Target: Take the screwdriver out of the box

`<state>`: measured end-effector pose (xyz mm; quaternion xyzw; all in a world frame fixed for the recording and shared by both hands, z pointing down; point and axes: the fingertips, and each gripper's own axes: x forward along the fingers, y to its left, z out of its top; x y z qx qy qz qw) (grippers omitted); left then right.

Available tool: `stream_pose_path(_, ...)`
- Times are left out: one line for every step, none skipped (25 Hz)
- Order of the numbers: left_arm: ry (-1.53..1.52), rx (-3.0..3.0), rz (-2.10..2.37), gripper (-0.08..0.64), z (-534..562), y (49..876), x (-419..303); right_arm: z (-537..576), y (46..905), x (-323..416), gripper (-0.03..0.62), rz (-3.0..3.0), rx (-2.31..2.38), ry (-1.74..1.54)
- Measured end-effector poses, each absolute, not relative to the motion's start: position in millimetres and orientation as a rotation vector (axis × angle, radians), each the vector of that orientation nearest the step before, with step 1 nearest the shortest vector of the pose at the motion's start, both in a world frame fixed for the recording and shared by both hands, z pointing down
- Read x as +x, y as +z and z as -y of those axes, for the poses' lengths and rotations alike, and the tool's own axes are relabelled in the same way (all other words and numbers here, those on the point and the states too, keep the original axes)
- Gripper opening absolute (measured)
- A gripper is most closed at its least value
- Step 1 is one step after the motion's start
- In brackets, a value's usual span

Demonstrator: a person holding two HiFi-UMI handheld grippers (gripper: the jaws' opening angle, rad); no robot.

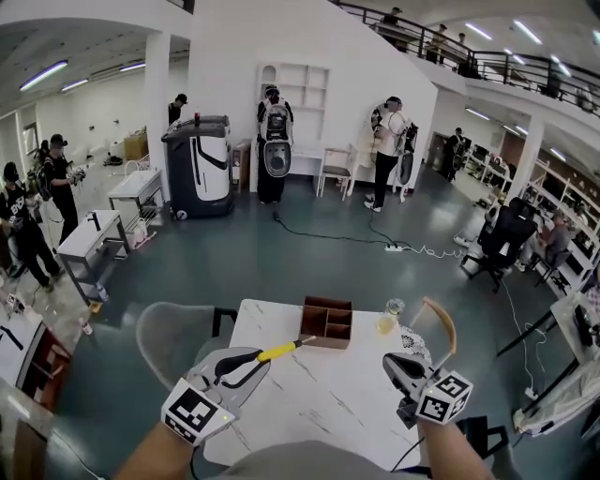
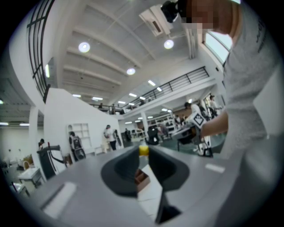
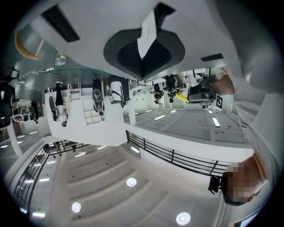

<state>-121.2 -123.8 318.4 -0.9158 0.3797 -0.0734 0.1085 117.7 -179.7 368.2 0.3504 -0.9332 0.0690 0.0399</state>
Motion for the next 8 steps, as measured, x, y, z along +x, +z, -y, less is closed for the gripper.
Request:
stream_pose_path(-0.216, -2.693, -1.118, 0.071, 123.9, 318.4, -121.2, 179.6, 368.6, 117.8, 0.008, 2.860, 1.073, 0.211)
stream_pose_path(-0.218, -2.692, -1.118, 0.071, 123.8, 318.7, -121.3, 179.3, 369.0, 117.8, 0.008, 2.860, 1.072, 0.210)
stream_pose_path(-0.221, -2.693, -1.118, 0.071, 123.6, 319.3, -121.4, 179.1, 369.1, 117.7, 0.008, 2.861, 1.071, 0.209)
stream_pose_path(-0.223, -2.694, -1.119, 0.071, 123.2, 319.7, -121.3, 178.7, 369.1, 117.6, 0.008, 2.862, 1.069, 0.208)
stream_pose_path(-0.224, -2.695, -1.119, 0.071, 122.8, 319.9, -121.0, 178.4, 369.0, 117.6, 0.008, 2.863, 1.068, 0.207)
stream_pose_path(-0.224, -2.696, -1.120, 0.071, 122.2, 319.9, -120.7, 178.0, 368.9, 117.5, 0.008, 2.864, 1.066, 0.207)
stream_pose_path(-0.225, -2.696, -1.121, 0.071, 121.7, 319.7, -120.4, 177.6, 368.9, 117.5, 0.008, 2.864, 1.064, 0.206)
stream_pose_path(-0.225, -2.696, -1.122, 0.071, 121.1, 319.6, -120.1, 177.3, 368.8, 117.4, 0.008, 2.864, 1.061, 0.206)
